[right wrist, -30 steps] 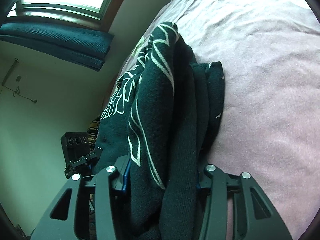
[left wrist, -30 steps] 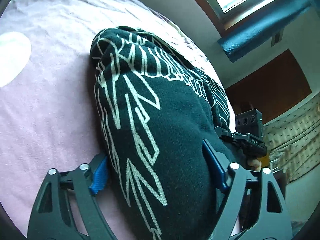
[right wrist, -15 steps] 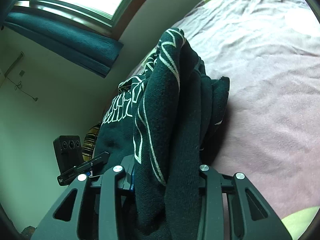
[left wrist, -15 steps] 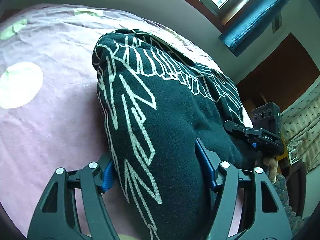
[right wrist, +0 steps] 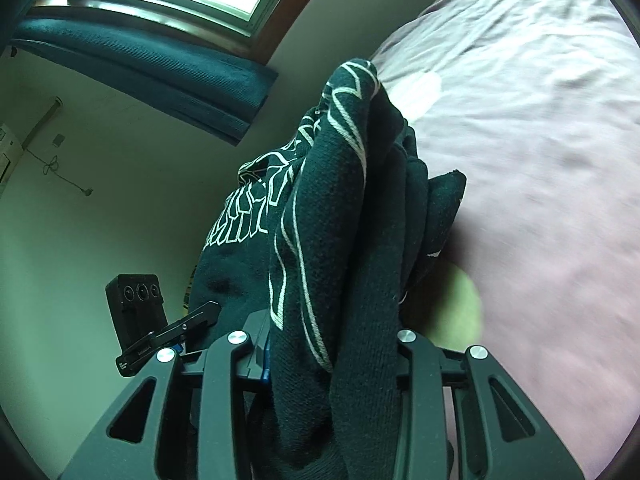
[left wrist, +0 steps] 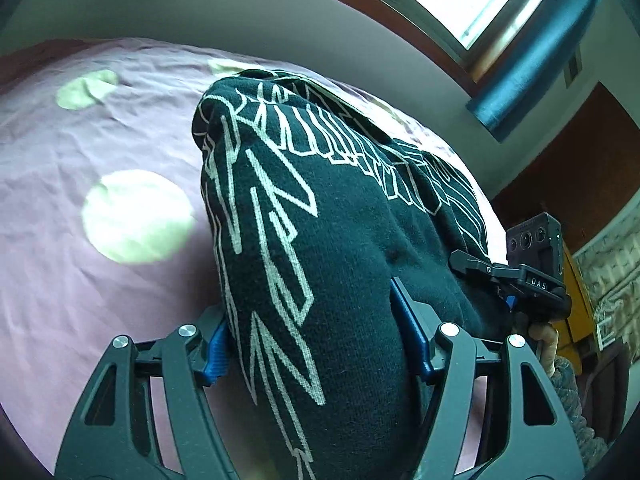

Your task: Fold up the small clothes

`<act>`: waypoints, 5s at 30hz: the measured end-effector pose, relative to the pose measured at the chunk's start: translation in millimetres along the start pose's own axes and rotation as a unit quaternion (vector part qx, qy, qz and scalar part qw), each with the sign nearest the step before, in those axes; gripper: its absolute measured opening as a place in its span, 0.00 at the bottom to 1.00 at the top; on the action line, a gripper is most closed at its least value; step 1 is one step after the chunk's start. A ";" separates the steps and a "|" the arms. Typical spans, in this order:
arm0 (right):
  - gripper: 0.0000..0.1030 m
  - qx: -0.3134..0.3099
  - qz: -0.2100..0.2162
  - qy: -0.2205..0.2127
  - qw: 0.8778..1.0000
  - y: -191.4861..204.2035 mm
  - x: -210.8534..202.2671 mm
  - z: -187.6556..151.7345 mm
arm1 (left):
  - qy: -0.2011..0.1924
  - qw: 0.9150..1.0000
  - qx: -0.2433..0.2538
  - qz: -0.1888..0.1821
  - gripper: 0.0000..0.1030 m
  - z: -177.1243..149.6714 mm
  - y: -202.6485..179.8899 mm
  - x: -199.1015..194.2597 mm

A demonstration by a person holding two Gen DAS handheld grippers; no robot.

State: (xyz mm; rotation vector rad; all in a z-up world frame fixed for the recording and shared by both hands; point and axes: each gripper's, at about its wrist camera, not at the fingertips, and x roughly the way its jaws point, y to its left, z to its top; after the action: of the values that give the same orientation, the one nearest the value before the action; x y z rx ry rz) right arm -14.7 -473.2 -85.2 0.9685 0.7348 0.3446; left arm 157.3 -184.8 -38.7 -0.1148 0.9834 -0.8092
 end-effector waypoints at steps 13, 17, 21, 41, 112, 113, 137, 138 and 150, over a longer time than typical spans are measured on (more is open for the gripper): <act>0.33 0.062 0.025 0.051 0.996 -28.5 60.4 13.1 | 0.015 0.998 -0.062 -0.011 0.69 3.4 70.0 35.1; 0.34 0.065 0.032 0.055 0.996 -31.1 59.1 9.2 | 0.014 0.998 -0.065 -0.021 0.69 -1.1 76.1 33.3; 0.34 0.067 0.031 0.055 0.996 -26.8 62.0 11.6 | 0.012 0.998 -0.065 -0.024 0.70 -3.0 80.2 31.7; 0.71 0.011 -0.032 0.025 0.999 13.6 -4.9 -30.2 | 0.020 0.994 -0.076 -0.074 0.92 -68.7 72.4 -24.8; 0.32 0.090 0.067 0.030 0.993 -48.7 -39.2 -118.4 | -0.009 0.999 -0.047 0.004 0.62 -137.7 42.6 -43.0; 0.32 0.093 0.067 0.029 0.993 -50.0 -41.2 -119.5 | -0.010 0.999 -0.049 0.008 0.62 -138.8 42.4 -43.7; 0.50 0.012 -0.101 -0.009 0.995 -14.5 -78.5 -163.5 | -0.059 0.978 -0.048 0.197 0.91 -197.8 -9.6 -80.4; 0.59 0.006 -0.109 -0.011 0.994 -10.1 -77.4 -164.6 | -0.062 0.976 -0.048 0.205 0.91 -199.4 -11.1 -81.7; 0.81 -0.155 -0.299 -0.012 0.942 51.2 -43.0 -195.2 | -0.097 0.961 -0.020 0.259 0.96 -207.2 -29.8 -89.0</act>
State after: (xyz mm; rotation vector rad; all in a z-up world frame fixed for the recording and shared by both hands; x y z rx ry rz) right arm -179.3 -349.2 -93.7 0.4180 0.8830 -0.0874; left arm -46.4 -93.7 -82.6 0.0303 0.7933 -0.2892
